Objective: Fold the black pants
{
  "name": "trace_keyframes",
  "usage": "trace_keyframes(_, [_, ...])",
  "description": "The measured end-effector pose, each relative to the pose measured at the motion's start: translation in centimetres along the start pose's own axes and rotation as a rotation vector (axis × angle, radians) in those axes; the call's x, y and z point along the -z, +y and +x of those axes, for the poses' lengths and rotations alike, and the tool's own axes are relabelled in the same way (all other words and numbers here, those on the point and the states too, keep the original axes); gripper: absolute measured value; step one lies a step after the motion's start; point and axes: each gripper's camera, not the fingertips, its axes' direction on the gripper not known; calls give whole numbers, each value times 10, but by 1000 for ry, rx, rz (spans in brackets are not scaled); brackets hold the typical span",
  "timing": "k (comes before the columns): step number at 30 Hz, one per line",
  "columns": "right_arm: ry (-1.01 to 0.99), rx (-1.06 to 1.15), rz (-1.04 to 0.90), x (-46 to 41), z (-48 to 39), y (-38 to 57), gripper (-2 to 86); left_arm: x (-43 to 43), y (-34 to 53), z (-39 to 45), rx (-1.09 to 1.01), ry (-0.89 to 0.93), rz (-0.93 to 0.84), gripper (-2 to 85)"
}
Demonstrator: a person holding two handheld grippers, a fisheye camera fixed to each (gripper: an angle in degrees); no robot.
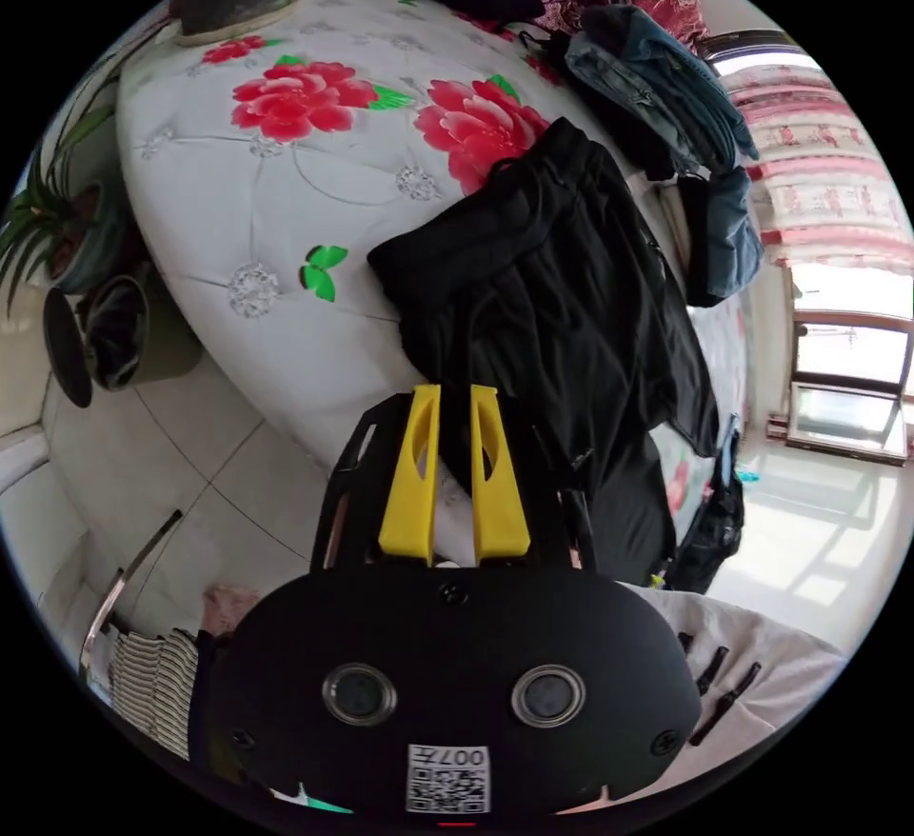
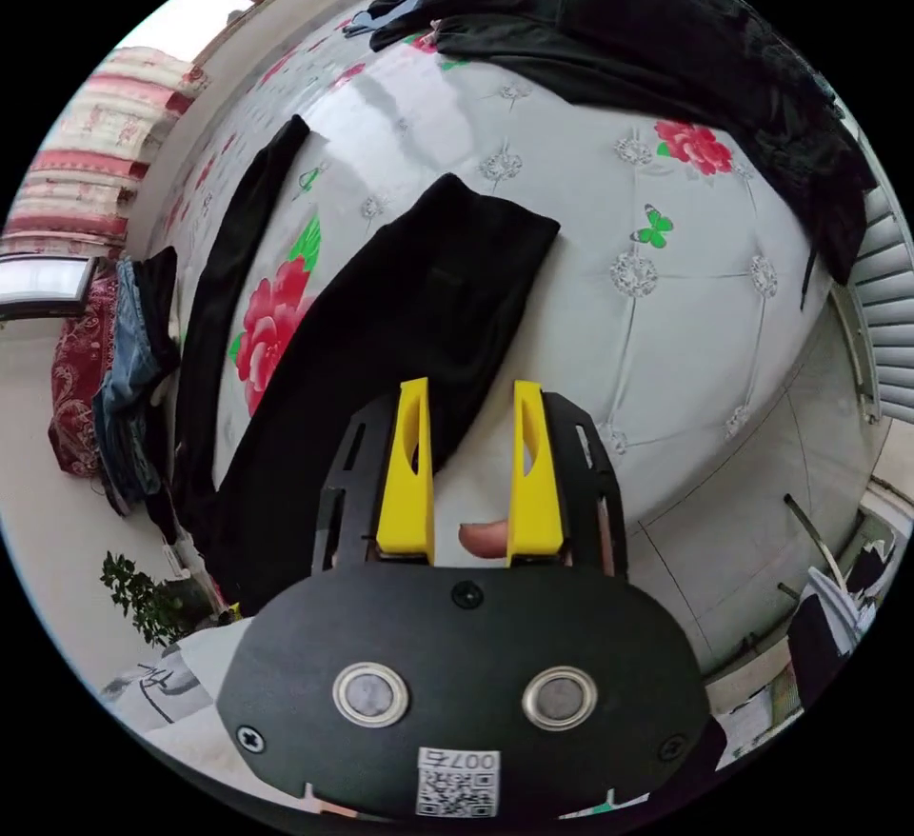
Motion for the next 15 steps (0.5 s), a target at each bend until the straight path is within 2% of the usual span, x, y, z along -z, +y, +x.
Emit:
trace_keyframes(2, [111,45,11,-3,-7,3,37,9,-2,-7,3,57,10,24])
trace_keyframes(4, [55,148,34,0,-14,6,16,22,-1,-12,-10,130,43,14])
trace_keyframes(7, [-175,153,74,19,-5,-1,2,43,-3,-21,-31,341,76,4])
trace_keyframes(9, [-442,103,158,43,9,-13,-1,62,-10,-23,-63,496,100,-1])
trace_keyframes(12, [-711,62,274,73,17,-27,-2,87,-22,-11,-135,550,139,-3])
trace_keyframes(15, [-874,61,373,98,18,-35,-2,106,-28,0,-180,583,175,-4])
